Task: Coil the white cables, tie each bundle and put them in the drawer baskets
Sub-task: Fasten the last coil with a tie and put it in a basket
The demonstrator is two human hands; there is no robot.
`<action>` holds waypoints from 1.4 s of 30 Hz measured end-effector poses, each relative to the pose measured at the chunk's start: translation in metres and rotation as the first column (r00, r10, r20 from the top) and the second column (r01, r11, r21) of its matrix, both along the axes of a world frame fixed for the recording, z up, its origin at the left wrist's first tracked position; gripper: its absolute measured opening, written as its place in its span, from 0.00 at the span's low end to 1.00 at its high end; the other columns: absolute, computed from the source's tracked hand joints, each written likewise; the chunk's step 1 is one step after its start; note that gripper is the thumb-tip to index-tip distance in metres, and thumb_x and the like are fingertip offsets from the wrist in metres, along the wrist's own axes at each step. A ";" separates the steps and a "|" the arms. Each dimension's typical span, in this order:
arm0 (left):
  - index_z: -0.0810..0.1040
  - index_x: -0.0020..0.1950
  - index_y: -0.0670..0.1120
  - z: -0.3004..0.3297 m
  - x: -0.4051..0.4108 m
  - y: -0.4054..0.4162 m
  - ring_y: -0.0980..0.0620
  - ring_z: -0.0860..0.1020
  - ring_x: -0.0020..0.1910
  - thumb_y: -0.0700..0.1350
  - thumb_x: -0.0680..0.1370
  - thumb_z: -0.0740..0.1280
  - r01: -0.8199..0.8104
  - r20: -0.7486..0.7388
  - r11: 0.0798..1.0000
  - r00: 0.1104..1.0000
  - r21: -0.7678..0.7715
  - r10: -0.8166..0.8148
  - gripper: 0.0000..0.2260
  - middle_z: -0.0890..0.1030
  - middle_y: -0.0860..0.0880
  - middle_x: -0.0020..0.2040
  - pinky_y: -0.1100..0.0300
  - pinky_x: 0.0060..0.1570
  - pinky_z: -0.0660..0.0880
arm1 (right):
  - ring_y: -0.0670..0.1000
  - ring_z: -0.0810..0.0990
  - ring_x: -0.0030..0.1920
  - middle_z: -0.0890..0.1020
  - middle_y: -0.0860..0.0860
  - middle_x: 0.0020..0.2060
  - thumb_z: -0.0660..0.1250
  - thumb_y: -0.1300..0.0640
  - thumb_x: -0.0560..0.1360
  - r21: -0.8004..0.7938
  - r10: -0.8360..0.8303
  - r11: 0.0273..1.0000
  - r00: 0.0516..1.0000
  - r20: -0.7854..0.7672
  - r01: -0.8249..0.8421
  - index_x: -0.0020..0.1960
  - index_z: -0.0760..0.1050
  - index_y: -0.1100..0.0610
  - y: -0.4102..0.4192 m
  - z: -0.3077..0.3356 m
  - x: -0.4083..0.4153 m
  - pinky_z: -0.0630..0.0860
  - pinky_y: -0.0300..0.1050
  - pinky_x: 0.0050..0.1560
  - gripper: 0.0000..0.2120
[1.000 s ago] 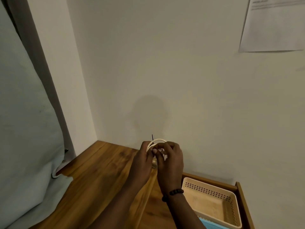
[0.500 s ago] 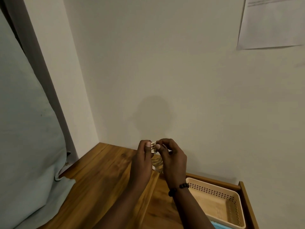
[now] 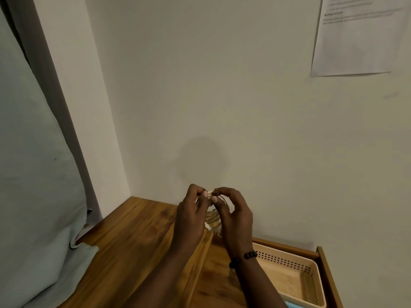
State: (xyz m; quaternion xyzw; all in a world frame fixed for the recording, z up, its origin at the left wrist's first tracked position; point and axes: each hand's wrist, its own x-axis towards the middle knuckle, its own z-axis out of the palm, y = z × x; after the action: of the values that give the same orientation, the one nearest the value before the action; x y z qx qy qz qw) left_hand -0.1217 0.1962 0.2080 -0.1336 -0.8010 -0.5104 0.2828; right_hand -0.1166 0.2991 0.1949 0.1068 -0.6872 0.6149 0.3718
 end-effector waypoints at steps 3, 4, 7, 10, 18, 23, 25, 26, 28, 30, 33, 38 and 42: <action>0.73 0.51 0.51 0.003 0.000 0.000 0.67 0.80 0.44 0.48 0.81 0.62 -0.007 -0.024 0.999 1.000 -0.040 0.006 0.02 0.80 0.59 0.43 0.69 0.38 0.78 | 0.43 0.74 0.61 0.78 0.44 0.56 0.71 0.60 0.74 0.061 -0.179 0.981 0.981 -0.068 0.183 0.50 0.80 0.48 0.001 0.008 0.001 0.73 0.35 0.56 0.08; 0.73 0.51 0.52 0.003 0.000 0.000 0.66 0.80 0.44 0.48 0.81 0.62 -0.004 -0.032 0.999 0.999 -0.039 0.003 0.02 0.81 0.59 0.43 0.70 0.39 0.78 | 0.43 0.75 0.58 0.79 0.43 0.54 0.71 0.60 0.74 0.078 -0.200 0.975 0.976 -0.086 0.207 0.51 0.80 0.48 -0.001 0.010 0.002 0.74 0.35 0.54 0.09; 0.74 0.52 0.52 0.004 0.002 0.003 0.62 0.81 0.45 0.49 0.81 0.63 -0.006 -0.052 0.999 0.999 -0.043 0.004 0.03 0.82 0.57 0.45 0.68 0.40 0.79 | 0.42 0.77 0.53 0.81 0.44 0.49 0.70 0.63 0.75 0.046 -0.220 0.974 0.973 -0.073 0.224 0.55 0.80 0.50 -0.006 0.013 0.007 0.72 0.27 0.49 0.12; 0.73 0.52 0.51 0.008 0.006 0.006 0.59 0.81 0.43 0.48 0.80 0.64 -0.010 -0.073 0.999 0.997 -0.035 0.007 0.02 0.82 0.55 0.45 0.68 0.39 0.79 | 0.41 0.78 0.50 0.81 0.48 0.48 0.70 0.61 0.75 -0.025 -0.232 0.973 0.972 -0.041 0.232 0.54 0.79 0.53 -0.010 0.016 0.010 0.70 0.24 0.48 0.09; 0.73 0.52 0.52 0.016 0.006 0.004 0.59 0.79 0.44 0.45 0.80 0.64 0.000 -0.078 0.998 0.997 -0.061 -0.005 0.03 0.79 0.55 0.46 0.75 0.39 0.75 | 0.44 0.78 0.51 0.81 0.44 0.48 0.71 0.61 0.74 0.023 -0.268 0.962 0.957 -0.109 0.272 0.53 0.81 0.55 -0.010 0.017 0.015 0.73 0.30 0.49 0.08; 0.74 0.53 0.50 0.014 0.001 0.003 0.54 0.79 0.47 0.47 0.81 0.63 -0.014 -0.110 0.991 0.994 -0.134 -0.001 0.03 0.81 0.52 0.47 0.64 0.41 0.80 | 0.47 0.79 0.50 0.82 0.48 0.48 0.72 0.62 0.73 0.033 -0.337 0.939 0.934 -0.118 0.343 0.53 0.79 0.56 -0.012 0.018 0.014 0.71 0.27 0.50 0.09; 0.75 0.53 0.50 0.012 -0.002 0.002 0.53 0.79 0.48 0.47 0.81 0.63 -0.020 -0.114 0.989 0.993 -0.148 0.003 0.04 0.81 0.52 0.47 0.59 0.41 0.81 | 0.47 0.79 0.49 0.82 0.49 0.47 0.72 0.62 0.73 0.037 -0.340 0.938 0.934 -0.111 0.346 0.53 0.78 0.55 -0.013 0.019 0.013 0.70 0.25 0.49 0.09; 0.75 0.53 0.49 0.011 -0.003 0.002 0.52 0.79 0.48 0.48 0.81 0.63 -0.021 -0.115 0.988 0.993 -0.153 0.003 0.04 0.81 0.51 0.47 0.58 0.41 0.81 | 0.47 0.79 0.49 0.81 0.48 0.47 0.72 0.62 0.73 0.038 -0.335 0.939 0.935 -0.112 0.341 0.53 0.78 0.55 -0.013 0.020 0.013 0.70 0.25 0.50 0.09; 0.75 0.53 0.49 0.010 -0.003 0.002 0.52 0.79 0.48 0.48 0.81 0.63 -0.020 -0.111 0.988 0.994 -0.153 0.003 0.05 0.81 0.51 0.47 0.58 0.41 0.81 | 0.44 0.78 0.50 0.81 0.48 0.46 0.72 0.63 0.73 0.031 -0.319 0.946 0.941 -0.116 0.324 0.52 0.79 0.54 -0.011 0.019 0.011 0.70 0.24 0.50 0.10; 0.75 0.53 0.48 0.011 -0.003 0.002 0.51 0.80 0.48 0.47 0.81 0.63 -0.018 -0.107 0.990 0.994 -0.140 0.002 0.05 0.81 0.51 0.47 0.59 0.42 0.81 | 0.42 0.77 0.50 0.82 0.48 0.46 0.72 0.64 0.73 0.015 -0.292 0.955 0.950 -0.111 0.295 0.52 0.81 0.54 -0.010 0.018 0.011 0.70 0.23 0.50 0.10; 0.76 0.53 0.47 0.012 -0.003 0.002 0.50 0.80 0.48 0.47 0.80 0.64 -0.018 -0.099 0.992 0.995 -0.122 0.005 0.05 0.81 0.50 0.47 0.59 0.42 0.81 | 0.41 0.77 0.51 0.81 0.45 0.46 0.72 0.63 0.73 0.018 -0.261 0.964 0.959 -0.112 0.265 0.52 0.82 0.54 -0.009 0.017 0.010 0.70 0.24 0.49 0.10; 0.75 0.53 0.47 0.013 -0.004 0.000 0.50 0.80 0.48 0.47 0.81 0.63 0.004 -0.093 0.993 0.996 -0.114 -0.014 0.05 0.81 0.50 0.47 0.61 0.41 0.80 | 0.39 0.77 0.51 0.80 0.42 0.46 0.72 0.63 0.73 -0.001 -0.227 0.974 0.970 -0.092 0.228 0.52 0.81 0.52 -0.010 0.016 0.007 0.71 0.26 0.49 0.10; 0.75 0.53 0.47 0.014 -0.005 0.000 0.51 0.80 0.47 0.48 0.81 0.63 0.004 -0.110 0.992 0.994 -0.126 -0.018 0.05 0.81 0.50 0.46 0.59 0.41 0.81 | 0.41 0.79 0.50 0.82 0.46 0.47 0.71 0.62 0.74 -0.050 -0.195 0.980 0.976 -0.094 0.191 0.53 0.78 0.51 -0.011 0.017 0.007 0.72 0.27 0.47 0.11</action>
State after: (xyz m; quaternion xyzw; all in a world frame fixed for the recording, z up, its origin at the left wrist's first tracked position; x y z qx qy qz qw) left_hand -0.1269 0.1957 0.2224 -0.1839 -0.8139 -0.4523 0.3149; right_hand -0.1095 0.2885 0.2123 0.0622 -0.6624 0.5838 0.4652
